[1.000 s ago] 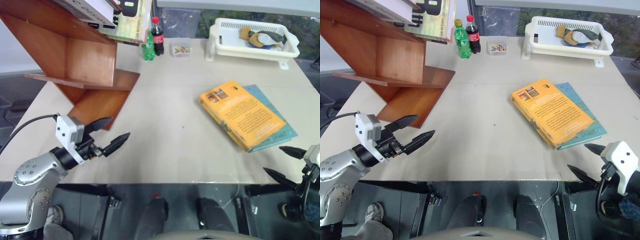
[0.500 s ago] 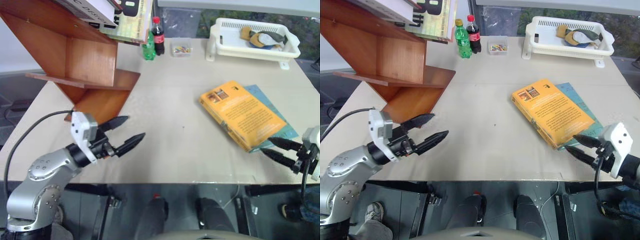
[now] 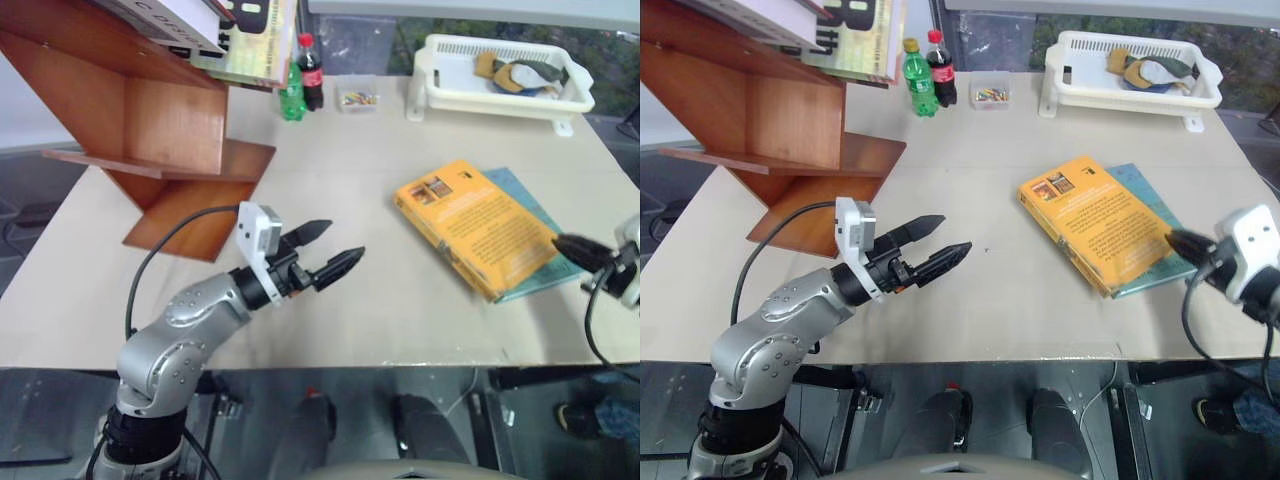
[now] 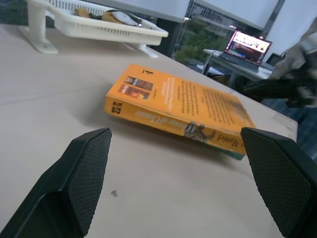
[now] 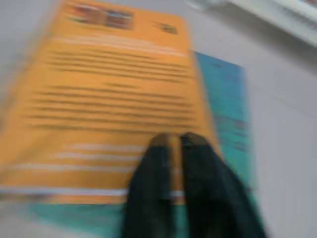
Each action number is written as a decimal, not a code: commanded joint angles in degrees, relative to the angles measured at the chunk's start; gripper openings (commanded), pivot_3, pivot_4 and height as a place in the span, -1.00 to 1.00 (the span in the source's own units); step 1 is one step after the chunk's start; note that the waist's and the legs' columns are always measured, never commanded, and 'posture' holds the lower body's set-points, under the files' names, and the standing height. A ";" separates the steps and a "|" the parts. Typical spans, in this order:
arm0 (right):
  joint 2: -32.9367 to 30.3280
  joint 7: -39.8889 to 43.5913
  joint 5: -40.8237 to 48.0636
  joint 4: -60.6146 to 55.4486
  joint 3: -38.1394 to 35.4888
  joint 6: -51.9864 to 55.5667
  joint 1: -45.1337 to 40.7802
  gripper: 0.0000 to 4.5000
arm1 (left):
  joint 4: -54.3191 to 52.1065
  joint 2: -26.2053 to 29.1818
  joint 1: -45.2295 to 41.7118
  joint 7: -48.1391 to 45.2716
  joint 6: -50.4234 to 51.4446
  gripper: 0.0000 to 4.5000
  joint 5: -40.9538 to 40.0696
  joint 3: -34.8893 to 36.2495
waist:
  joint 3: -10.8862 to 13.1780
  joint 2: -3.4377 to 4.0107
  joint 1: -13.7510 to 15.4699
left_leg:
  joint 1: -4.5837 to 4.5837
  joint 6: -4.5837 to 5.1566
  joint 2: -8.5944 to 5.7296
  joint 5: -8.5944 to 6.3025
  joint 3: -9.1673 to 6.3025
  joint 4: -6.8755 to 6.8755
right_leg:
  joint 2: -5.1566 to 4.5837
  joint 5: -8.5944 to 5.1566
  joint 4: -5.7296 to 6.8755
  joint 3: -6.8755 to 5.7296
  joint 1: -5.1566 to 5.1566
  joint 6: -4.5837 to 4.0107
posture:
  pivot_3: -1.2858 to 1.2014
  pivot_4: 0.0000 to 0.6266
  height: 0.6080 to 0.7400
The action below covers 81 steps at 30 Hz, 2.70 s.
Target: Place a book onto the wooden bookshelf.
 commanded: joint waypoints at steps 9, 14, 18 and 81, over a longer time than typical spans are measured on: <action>-1.31 -13.60 -20.20 28.64 15.57 -5.18 -27.17 -0.47 | -2.05 0.95 -2.55 -0.65 4.00 1.00 -4.73 -1.50 | 0.01 0.01 0.16 | 0.02 0.00 -0.10 0.01 0.02 0.07 | -0.02 0.00 0.19 0.03 -0.05 -0.02 | 0.03 -0.52 1.00; -1.14 -11.69 -23.57 42.82 20.13 -9.23 -36.38 -0.99 | -2.21 2.19 -1.53 -1.02 3.16 1.00 -3.98 -0.45 | 0.02 0.01 0.04 | -0.02 0.00 -0.11 0.01 0.00 0.03 | -0.05 0.00 0.16 0.02 -0.06 -0.03 | 0.03 -0.52 1.00; -0.83 -7.72 -25.22 48.99 23.52 -10.96 -39.83 -0.99 | -3.22 2.74 0.00 -0.50 2.52 1.00 -3.76 0.08 | 0.02 0.02 0.04 | -0.02 0.00 -0.10 0.01 0.00 0.01 | -0.05 0.00 0.16 0.02 -0.08 -0.04 | 0.03 -0.52 1.00; 2.98 10.23 16.51 -35.60 -16.78 9.53 18.30 0.51 | 28.29 -7.03 -16.88 8.94 21.54 1.00 -22.80 5.64 | 0.04 0.02 0.32 | 0.02 0.00 -0.13 0.00 -0.18 0.16 | -0.01 -0.10 0.56 -0.09 -0.10 0.12 | 0.03 -0.52 1.00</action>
